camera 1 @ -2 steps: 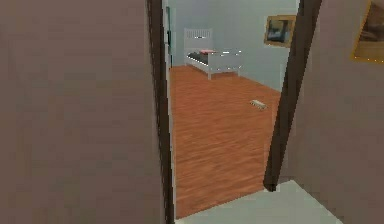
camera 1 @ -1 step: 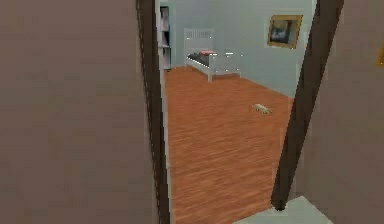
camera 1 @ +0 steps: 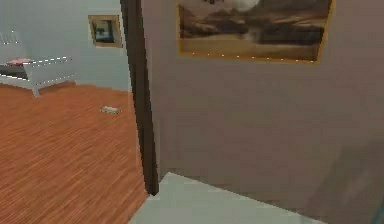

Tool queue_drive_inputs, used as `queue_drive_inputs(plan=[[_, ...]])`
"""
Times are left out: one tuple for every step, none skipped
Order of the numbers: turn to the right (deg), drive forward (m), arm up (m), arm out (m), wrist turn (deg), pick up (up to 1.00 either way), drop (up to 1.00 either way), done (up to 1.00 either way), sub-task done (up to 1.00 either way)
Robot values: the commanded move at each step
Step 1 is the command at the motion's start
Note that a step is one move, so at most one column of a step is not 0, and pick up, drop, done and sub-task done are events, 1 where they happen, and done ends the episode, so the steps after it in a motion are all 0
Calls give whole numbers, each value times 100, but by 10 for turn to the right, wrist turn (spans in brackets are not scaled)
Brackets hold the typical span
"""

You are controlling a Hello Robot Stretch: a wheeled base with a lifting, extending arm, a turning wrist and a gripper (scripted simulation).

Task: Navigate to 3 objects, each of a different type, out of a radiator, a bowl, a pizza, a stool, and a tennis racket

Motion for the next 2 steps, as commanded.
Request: queue_drive_inputs(plan=[[210, 0, 0, 0, 0, 0, 0, 0, 0], [0, 5, 0, 0, 0, 0, 0, 0, 0]])
